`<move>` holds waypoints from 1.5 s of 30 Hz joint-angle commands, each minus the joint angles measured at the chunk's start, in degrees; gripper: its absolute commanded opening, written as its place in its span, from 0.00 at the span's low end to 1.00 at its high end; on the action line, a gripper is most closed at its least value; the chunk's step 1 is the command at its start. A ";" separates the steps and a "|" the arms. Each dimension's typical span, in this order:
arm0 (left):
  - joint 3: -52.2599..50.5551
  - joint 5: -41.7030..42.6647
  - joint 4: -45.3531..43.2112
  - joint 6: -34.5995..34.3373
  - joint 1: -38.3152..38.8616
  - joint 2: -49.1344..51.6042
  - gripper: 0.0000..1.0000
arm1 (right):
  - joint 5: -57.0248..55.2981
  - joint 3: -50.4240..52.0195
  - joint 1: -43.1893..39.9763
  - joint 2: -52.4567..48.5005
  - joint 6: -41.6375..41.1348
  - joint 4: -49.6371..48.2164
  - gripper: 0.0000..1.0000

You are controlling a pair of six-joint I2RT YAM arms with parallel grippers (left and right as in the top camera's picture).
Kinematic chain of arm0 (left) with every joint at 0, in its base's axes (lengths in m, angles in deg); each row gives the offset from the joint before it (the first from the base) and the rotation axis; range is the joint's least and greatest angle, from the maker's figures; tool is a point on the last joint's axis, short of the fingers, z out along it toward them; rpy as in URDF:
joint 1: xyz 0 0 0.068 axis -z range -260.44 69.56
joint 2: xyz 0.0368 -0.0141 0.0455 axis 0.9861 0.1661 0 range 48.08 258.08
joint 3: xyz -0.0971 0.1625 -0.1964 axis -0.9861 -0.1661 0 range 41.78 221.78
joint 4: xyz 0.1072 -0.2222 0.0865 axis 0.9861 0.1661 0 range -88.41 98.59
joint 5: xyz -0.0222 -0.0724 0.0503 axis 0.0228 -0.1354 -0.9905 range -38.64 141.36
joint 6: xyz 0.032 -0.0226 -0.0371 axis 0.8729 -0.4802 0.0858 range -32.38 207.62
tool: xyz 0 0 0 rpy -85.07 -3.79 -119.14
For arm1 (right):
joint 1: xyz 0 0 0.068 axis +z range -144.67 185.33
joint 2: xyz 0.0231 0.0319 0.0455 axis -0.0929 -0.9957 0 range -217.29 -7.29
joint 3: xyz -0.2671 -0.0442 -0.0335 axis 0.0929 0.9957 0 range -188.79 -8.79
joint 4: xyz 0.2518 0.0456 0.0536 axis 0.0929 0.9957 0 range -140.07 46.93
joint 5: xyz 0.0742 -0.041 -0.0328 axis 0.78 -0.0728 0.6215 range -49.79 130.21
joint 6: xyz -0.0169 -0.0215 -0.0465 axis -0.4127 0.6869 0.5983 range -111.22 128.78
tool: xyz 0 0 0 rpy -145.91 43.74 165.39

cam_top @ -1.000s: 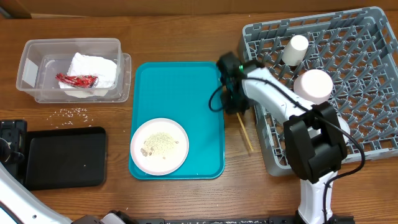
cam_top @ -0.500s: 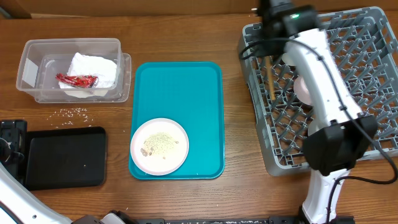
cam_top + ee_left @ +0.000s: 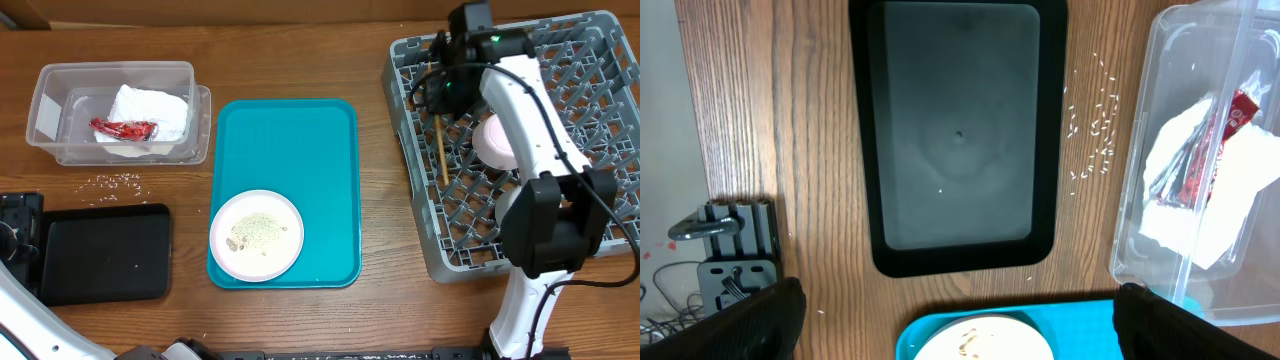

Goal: Sort waste into correct bins and load items into the dishwasher
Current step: 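Lower the chopstick into the rack's left side and open the right gripper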

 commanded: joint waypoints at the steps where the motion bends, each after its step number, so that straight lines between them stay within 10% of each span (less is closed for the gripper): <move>1: 0.28 -0.24 0.11 -1.20 -0.22 -0.81 1.00 | 1.81 0.26 1.14 0.57 0.48 -0.37 0.10; 8: 0.28 -0.22 0.11 -1.20 -0.22 -0.81 1.00 | 2.23 0.26 2.23 0.57 -0.20 0.24 0.53; 14: 0.28 -0.22 0.09 -1.20 -0.22 -0.81 1.00 | 2.21 0.28 3.61 0.57 0.24 0.00 0.66; 33: 0.28 -0.22 0.09 -1.20 -0.22 -0.81 1.00 | 0.46 10.01 7.02 0.46 -0.11 -6.05 0.68; 45: 0.28 -0.22 0.09 -1.20 -0.22 -0.81 1.00 | 1.03 15.65 8.57 0.46 -1.73 -8.48 0.52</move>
